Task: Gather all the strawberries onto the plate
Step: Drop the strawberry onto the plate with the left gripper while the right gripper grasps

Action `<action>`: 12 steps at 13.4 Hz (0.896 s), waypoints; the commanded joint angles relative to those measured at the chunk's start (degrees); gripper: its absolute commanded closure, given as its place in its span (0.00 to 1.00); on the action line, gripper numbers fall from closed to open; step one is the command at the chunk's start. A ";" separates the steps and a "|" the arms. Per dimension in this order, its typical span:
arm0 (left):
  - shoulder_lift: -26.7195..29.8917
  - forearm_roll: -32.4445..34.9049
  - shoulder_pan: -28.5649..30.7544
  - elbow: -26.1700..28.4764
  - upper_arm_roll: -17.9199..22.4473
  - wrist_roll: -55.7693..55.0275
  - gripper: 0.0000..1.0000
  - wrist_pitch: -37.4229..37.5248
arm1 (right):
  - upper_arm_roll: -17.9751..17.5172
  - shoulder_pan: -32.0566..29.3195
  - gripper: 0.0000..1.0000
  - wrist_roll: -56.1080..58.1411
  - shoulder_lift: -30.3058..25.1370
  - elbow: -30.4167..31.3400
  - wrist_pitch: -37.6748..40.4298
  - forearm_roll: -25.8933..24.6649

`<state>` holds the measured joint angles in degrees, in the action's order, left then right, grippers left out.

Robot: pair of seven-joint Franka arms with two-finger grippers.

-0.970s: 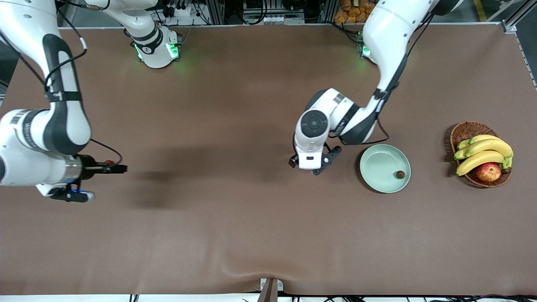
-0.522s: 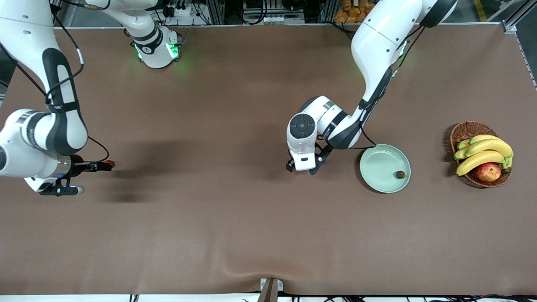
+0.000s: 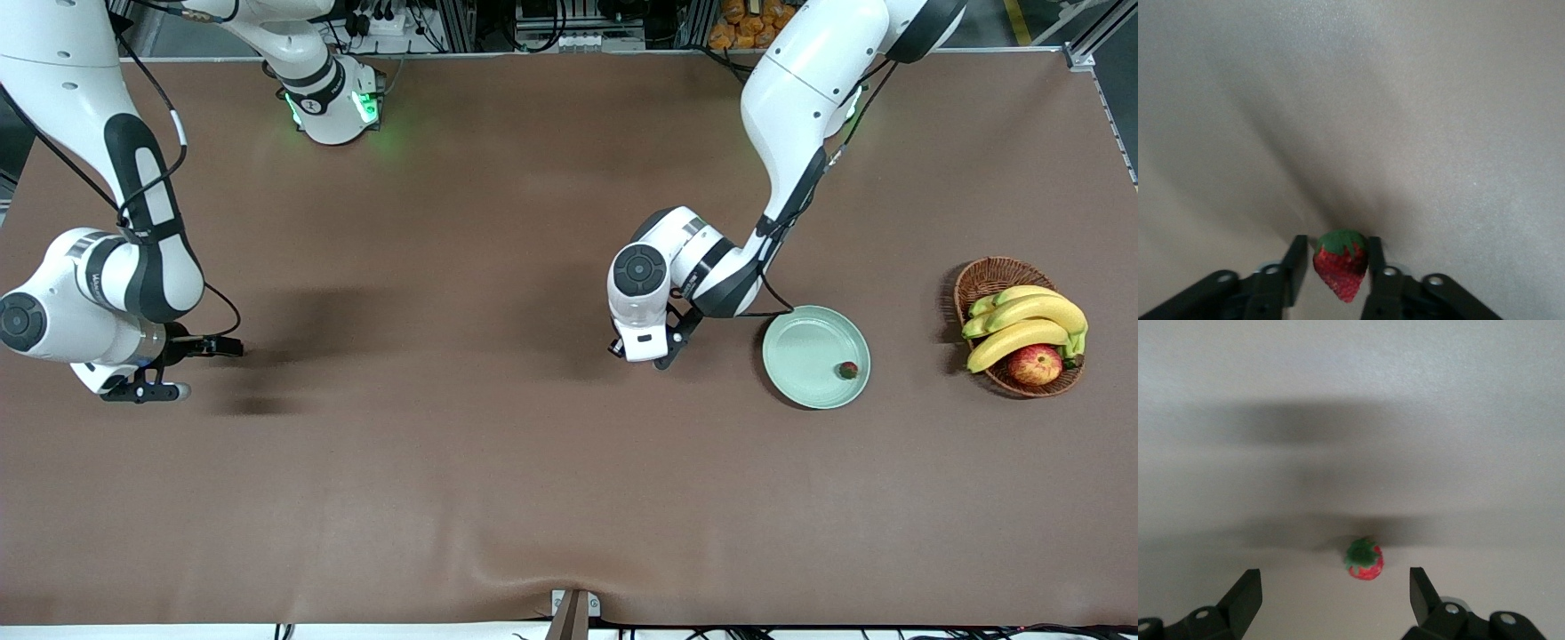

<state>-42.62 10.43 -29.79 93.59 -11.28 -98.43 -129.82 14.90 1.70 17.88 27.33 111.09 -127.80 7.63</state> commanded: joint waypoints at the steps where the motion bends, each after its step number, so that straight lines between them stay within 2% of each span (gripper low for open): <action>1: 1.92 1.69 0.95 0.19 0.64 -0.28 1.00 -0.26 | -0.58 -1.96 0.10 2.95 -0.35 2.90 -3.33 -0.69; 3: 5.95 1.61 5.07 0.28 0.47 4.88 1.00 0.88 | -0.58 -1.96 0.16 2.95 0.61 2.91 -4.29 -0.42; 5: 9.12 1.35 9.37 0.02 0.21 14.09 1.00 5.61 | -0.67 -1.97 0.23 3.04 1.58 2.99 -4.56 -0.07; 9: 11.51 0.99 20.17 0.10 -0.06 31.67 1.00 12.39 | -0.75 -1.97 0.27 2.95 2.20 5.53 -7.80 0.20; 10: 11.60 0.99 22.64 0.37 -0.06 37.03 1.00 13.10 | -0.75 -1.88 0.33 2.95 2.11 6.41 -9.03 0.11; 12: 10.90 1.08 24.50 1.24 0.03 42.86 1.00 15.12 | -0.75 -1.79 0.58 2.95 2.11 6.60 -9.05 0.20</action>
<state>-31.85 10.63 -6.68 92.99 -10.47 -59.51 -116.16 14.70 0.45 19.64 30.43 115.91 -135.13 7.69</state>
